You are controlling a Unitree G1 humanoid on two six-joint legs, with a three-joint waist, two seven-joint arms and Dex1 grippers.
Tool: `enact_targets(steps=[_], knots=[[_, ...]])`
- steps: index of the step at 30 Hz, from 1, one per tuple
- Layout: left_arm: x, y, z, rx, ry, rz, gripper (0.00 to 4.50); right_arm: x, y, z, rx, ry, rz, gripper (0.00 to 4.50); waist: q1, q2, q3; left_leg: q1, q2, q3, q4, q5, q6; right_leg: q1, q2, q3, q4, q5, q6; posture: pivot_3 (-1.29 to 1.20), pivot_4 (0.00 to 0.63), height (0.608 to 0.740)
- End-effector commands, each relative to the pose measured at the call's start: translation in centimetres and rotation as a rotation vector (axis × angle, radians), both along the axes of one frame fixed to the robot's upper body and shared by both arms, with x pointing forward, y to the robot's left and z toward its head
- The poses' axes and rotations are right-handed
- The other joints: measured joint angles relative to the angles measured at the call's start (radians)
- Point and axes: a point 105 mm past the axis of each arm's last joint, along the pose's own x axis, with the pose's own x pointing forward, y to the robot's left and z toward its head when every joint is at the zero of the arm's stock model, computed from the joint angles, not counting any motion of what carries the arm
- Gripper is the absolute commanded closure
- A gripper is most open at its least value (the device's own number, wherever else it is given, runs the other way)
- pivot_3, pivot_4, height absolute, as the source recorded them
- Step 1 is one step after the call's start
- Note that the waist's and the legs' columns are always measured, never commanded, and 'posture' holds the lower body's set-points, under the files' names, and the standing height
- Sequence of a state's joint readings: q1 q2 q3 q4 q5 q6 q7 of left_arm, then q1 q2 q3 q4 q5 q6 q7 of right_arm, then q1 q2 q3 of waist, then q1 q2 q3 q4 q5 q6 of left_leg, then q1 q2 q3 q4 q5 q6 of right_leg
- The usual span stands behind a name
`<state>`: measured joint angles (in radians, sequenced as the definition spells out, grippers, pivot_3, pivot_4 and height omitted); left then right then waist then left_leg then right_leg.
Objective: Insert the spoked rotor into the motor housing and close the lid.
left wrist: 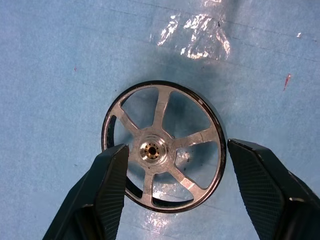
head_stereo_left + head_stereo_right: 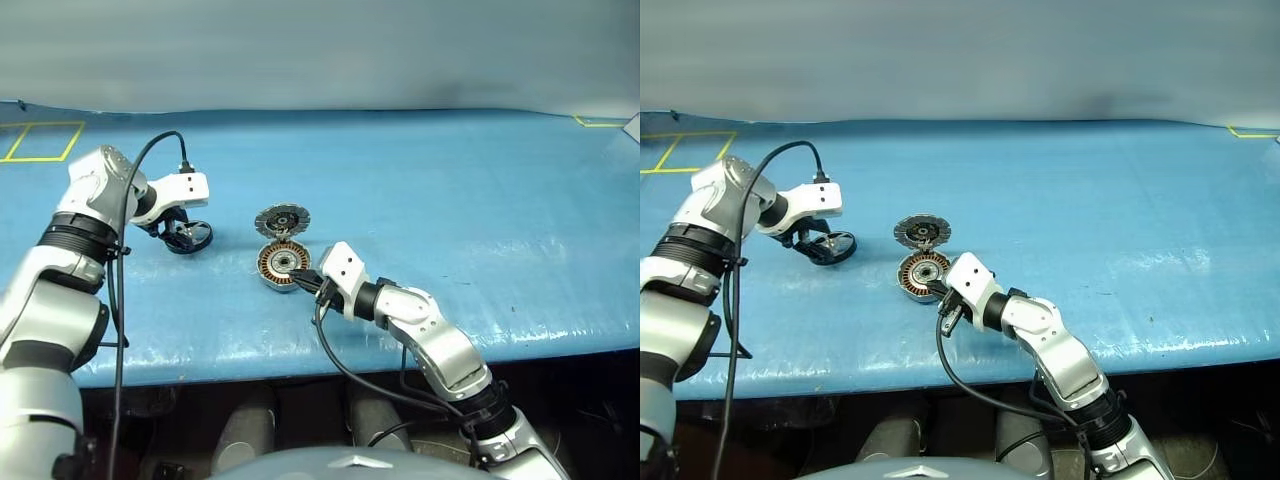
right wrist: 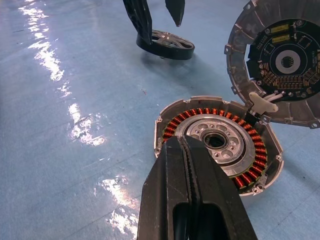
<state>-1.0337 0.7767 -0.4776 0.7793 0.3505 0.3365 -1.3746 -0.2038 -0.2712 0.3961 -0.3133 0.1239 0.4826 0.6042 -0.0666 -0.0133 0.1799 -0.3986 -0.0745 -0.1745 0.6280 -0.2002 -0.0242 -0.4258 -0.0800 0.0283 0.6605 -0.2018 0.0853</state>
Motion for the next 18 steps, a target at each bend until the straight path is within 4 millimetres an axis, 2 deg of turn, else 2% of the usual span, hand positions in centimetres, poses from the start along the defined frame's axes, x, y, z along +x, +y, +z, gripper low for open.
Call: enact_targets(steps=[1, 7, 12, 18], knots=[[1.1, 0.1, 1.8, 0.002, -0.084, 0.016, 0.91, -0.2, 0.3, 0.7, 0.023, -0.029, 0.007, 4.5, 0.0, 0.0, 0.0, 0.0, 0.0, 0.0, 0.0, 0.0, 0.0, 0.0, 0.0, 0.0, 0.0, 0.0, 0.0, 0.0, 0.15, 0.74], [0.8, -0.8, 1.9, -0.085, -0.033, 0.022, 0.91, -0.2, 0.2, 0.7, 0.02, -0.029, 0.004, 4.5, 0.0, 0.0, 0.0, 0.0, 0.0, 0.0, 0.0, 0.0, 0.0, 0.0, 0.0, 0.0, 0.0, 0.0, 0.0, 0.0, 0.15, 0.74], [1.1, 0.3, 1.9, -0.018, -0.063, 0.049, 0.91, -0.2, 0.2, 0.6, 0.019, -0.029, -0.001, 4.5, -0.001, 0.0, 0.0, 0.0, 0.0, 0.0, 0.0, 0.0, 0.0, 0.0, 0.0, 0.0, 0.0, 0.0, 0.0, 0.0, 0.15, 0.74], [1.0, 0.7, 1.4, -0.008, -0.052, 0.061, 0.91, -0.2, 0.1, 0.5, 0.011, -0.029, -0.007, 4.5, 0.0, 0.0, 0.0, 0.0, 0.0, 0.0, 0.0, 0.0, 0.0, 0.0, 0.0, 0.0, 0.0, 0.0, 0.0, 0.0, 0.15, 0.74]])
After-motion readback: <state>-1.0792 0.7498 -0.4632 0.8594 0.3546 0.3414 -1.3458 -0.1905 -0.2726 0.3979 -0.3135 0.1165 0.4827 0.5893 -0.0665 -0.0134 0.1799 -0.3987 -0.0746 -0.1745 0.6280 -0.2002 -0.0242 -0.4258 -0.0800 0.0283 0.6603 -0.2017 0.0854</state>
